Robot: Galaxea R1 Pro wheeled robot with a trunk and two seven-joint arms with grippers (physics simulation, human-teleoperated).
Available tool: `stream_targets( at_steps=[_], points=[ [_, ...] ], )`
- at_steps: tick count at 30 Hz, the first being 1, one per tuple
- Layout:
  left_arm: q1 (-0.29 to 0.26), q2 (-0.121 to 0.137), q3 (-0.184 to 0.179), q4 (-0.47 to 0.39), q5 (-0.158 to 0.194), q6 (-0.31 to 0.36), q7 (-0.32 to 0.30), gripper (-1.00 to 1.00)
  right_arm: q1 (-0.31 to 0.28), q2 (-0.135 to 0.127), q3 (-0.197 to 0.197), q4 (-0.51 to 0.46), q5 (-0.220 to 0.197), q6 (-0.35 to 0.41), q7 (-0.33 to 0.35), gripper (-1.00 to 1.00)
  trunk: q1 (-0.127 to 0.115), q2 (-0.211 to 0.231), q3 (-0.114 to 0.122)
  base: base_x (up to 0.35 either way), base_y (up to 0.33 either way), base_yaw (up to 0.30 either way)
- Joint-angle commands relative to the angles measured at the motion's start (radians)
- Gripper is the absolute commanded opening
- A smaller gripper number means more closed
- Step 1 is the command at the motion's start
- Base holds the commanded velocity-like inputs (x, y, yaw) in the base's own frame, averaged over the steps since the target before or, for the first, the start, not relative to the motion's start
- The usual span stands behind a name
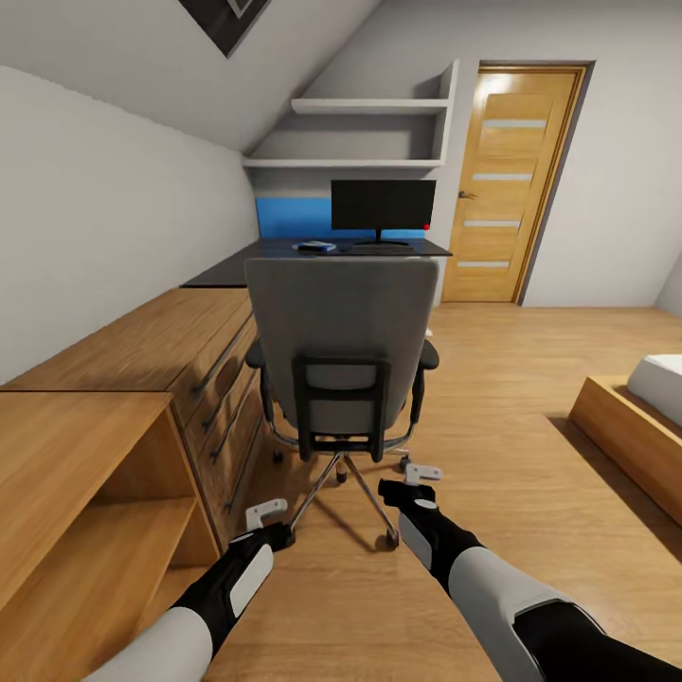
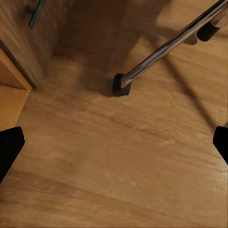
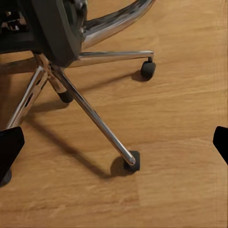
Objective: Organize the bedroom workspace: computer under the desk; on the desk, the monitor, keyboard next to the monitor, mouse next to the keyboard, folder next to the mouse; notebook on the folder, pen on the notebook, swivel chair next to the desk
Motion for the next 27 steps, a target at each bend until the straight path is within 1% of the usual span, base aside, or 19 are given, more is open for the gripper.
stream_targets(
  at_steps=[1, 6, 8, 10, 13, 15, 16, 17, 19, 21, 25, 27],
  points=[
    [0.0, 0.001, -0.007, -0.002, 0.008, 0.003, 0.009, 1.0, -0.001, 0.0, 0.01, 0.0, -0.008, -0.008, -0.004, 1.0, 0.004, -0.008, -0.004, 0.0, 0.0, 0.0],
    [0.0, 0.001, -0.008, -0.003, 0.008, 0.002, 0.009, 1.0, 0.001, 0.0, 0.015, -0.002, -0.002, -0.027, 0.015, 1.0, 0.023, -0.043, -0.02, 0.0, 0.0, 0.0],
    [0.0, 0.001, -0.009, -0.008, 0.008, 0.002, 0.009, 1.0, 0.002, 0.0, 0.018, -0.003, 0.003, -0.063, 0.033, 1.0, 0.031, -0.057, -0.026, 0.0, 0.0, 0.0],
    [0.0, 0.001, -0.009, -0.032, 0.008, 0.002, 0.009, 1.0, 0.003, 0.0, 0.029, -0.002, 0.026, -0.116, 0.053, 1.0, 0.038, -0.071, -0.032, 0.0, 0.0, 0.0],
    [0.0, 0.002, -0.01, -0.061, 0.007, 0.003, 0.01, 1.0, 0.005, 0.0, 0.038, 0.0, 0.077, -0.191, 0.064, 1.0, 0.05, -0.092, -0.042, 0.0, 0.0, 0.0],
    [0.0, 0.002, -0.012, -0.066, 0.007, 0.003, 0.01, 1.0, 0.006, 0.0, 0.039, 0.001, 0.092, -0.216, 0.066, 1.0, 0.057, -0.106, -0.048, 0.0, 0.0, 0.0],
    [0.0, 0.0, -0.019, -0.07, 0.007, 0.004, 0.011, 1.0, 0.007, 0.0, 0.04, 0.003, 0.106, -0.246, 0.068, 1.0, 0.061, -0.113, -0.051, 0.0, 0.0, 0.0],
    [0.0, 0.0, -0.035, -0.07, 0.008, 0.004, 0.011, 1.0, 0.008, 0.0, 0.041, 0.003, 0.111, -0.261, 0.069, 1.0, 0.062, -0.113, -0.055, 0.0, 0.0, 0.0],
    [0.0, -0.001, -0.059, -0.069, 0.008, 0.005, 0.01, 1.0, 0.009, 0.0, 0.041, 0.003, 0.118, -0.276, 0.07, 1.0, 0.063, -0.113, -0.063, 0.0, 0.0, 0.0],
    [0.0, -0.002, -0.072, -0.068, 0.009, 0.005, 0.01, 1.0, 0.01, -0.001, 0.042, 0.002, 0.124, -0.283, 0.071, 1.0, 0.063, -0.114, -0.07, 0.0, 0.0, 0.0],
    [-0.003, -0.001, -0.083, -0.072, 0.008, 0.007, 0.009, 1.0, 0.01, -0.002, 0.043, 0.001, 0.138, -0.289, 0.071, 1.0, 0.065, -0.115, -0.086, 0.0, 0.0, 0.0],
    [-0.023, 0.001, -0.084, -0.074, 0.008, 0.008, 0.009, 1.0, 0.01, -0.003, 0.043, 0.001, 0.144, -0.29, 0.071, 1.0, 0.066, -0.115, -0.094, 0.0, 0.0, 0.0]
  ],
)
